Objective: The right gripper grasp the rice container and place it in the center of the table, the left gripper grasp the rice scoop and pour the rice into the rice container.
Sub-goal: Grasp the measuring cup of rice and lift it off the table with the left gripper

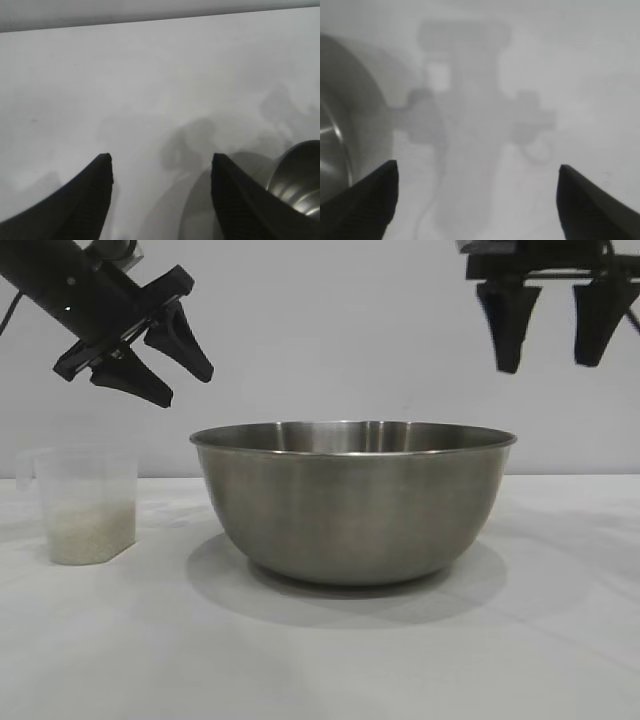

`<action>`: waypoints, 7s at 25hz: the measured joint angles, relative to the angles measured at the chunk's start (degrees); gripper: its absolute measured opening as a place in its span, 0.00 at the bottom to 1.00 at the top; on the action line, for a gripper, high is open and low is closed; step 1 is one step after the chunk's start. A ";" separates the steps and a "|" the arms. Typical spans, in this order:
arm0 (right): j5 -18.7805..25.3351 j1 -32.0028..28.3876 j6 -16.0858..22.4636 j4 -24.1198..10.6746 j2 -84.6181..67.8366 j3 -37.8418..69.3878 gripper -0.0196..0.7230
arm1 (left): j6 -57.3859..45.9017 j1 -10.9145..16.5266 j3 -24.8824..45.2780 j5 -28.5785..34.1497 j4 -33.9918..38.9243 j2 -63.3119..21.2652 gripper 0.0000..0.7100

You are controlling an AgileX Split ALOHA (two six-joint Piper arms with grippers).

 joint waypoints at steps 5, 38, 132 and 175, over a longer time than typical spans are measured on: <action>0.27 -2.35 0.00 0.25 -10.90 8.71 0.80 | 0.00 0.00 0.00 0.00 0.00 0.00 0.53; -3.18 -2.55 0.00 9.64 -103.59 70.37 0.80 | 0.00 0.00 0.00 -1.05 0.09 0.00 0.53; -5.19 -2.55 0.00 9.64 -106.00 71.81 0.80 | -1.75 10.18 58.31 -2.21 -28.44 -57.85 0.53; -5.32 -2.55 0.00 9.64 -106.00 71.81 0.80 | -40.33 8.90 49.19 -26.56 46.64 -56.92 0.53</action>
